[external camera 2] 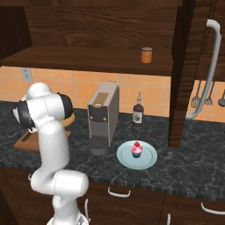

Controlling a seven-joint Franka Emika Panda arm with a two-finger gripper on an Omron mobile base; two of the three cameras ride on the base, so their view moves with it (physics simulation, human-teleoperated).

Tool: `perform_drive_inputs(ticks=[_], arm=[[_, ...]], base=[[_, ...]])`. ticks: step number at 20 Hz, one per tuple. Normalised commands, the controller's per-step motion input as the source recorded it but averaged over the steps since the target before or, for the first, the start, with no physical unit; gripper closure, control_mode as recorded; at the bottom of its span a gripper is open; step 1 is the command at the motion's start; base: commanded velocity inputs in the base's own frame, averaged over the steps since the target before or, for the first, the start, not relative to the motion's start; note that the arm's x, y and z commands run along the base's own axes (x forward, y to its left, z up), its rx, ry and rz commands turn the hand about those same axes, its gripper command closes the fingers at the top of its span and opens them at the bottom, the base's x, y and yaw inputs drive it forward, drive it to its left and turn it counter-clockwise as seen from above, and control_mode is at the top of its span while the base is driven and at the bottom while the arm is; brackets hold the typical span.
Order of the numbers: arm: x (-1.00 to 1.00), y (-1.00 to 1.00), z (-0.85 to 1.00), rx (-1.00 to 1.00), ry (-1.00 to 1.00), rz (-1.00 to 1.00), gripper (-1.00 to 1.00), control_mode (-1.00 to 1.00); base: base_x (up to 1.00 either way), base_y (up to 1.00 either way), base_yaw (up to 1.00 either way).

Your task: From the different types of pastries on the counter, select a croissant and place it on the cutting board. Then retrieve a jar of jam from the cabinet and place it alongside the croissant on the cutting board.

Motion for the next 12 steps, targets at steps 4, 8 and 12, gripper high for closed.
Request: perform_drive_inputs(ticks=[4,8,12], arm=[[-0.05,0.0,-0.41,-0.06,0.2,0.0,-1.0,-1.0],[-0.39,0.0,-0.14,-0.02,0.1,0.0,-1.0,-1.0],[-0.4,0.0,0.04,0.0,0.06,-0.01,-1.0,-1.0]], base=[[0.0,0.0,0.0],[0.0,0.0,0.0],[0.0,0.0,0.0]])
